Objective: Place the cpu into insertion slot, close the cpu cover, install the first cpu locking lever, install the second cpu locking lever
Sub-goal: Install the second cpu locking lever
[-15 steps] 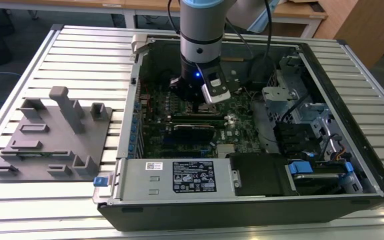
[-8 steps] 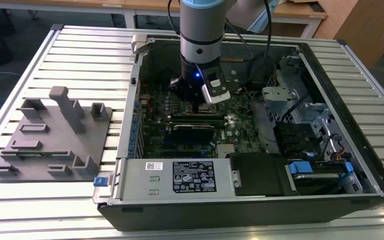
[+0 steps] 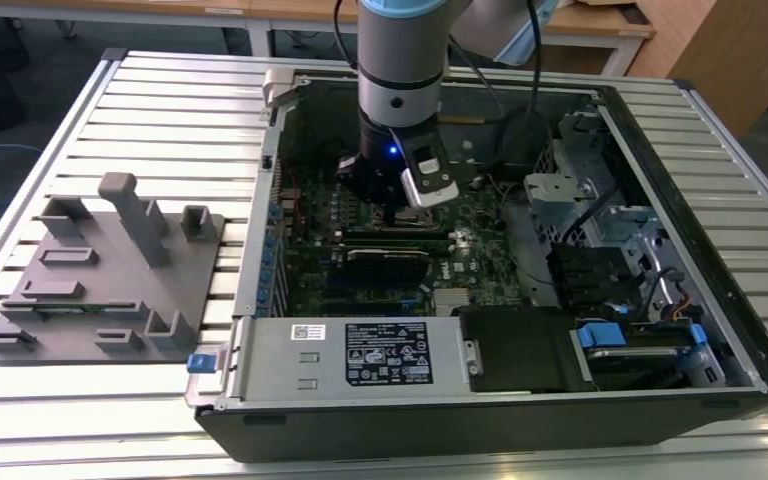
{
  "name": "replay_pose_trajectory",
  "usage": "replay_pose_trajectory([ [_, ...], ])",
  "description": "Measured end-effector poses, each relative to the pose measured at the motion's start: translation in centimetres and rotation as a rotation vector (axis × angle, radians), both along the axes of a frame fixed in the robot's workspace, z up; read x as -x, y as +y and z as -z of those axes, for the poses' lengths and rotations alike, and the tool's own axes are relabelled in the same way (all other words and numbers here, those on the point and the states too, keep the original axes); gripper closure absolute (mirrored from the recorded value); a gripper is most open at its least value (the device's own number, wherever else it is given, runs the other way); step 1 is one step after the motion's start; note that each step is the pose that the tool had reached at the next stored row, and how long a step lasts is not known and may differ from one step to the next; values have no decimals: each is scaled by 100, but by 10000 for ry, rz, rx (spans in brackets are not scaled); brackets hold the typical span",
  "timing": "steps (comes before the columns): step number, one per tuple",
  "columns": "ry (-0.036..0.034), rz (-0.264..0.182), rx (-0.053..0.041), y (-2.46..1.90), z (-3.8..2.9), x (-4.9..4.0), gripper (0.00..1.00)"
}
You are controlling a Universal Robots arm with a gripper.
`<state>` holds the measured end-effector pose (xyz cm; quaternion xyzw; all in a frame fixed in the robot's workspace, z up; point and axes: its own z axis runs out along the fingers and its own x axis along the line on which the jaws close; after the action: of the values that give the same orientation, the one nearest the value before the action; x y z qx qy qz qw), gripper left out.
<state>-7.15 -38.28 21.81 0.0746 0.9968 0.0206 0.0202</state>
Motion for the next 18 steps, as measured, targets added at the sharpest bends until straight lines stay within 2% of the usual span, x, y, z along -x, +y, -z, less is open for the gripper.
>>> replay_pose_trajectory([
  [18,-1,1,0,0,0,39,90],
])
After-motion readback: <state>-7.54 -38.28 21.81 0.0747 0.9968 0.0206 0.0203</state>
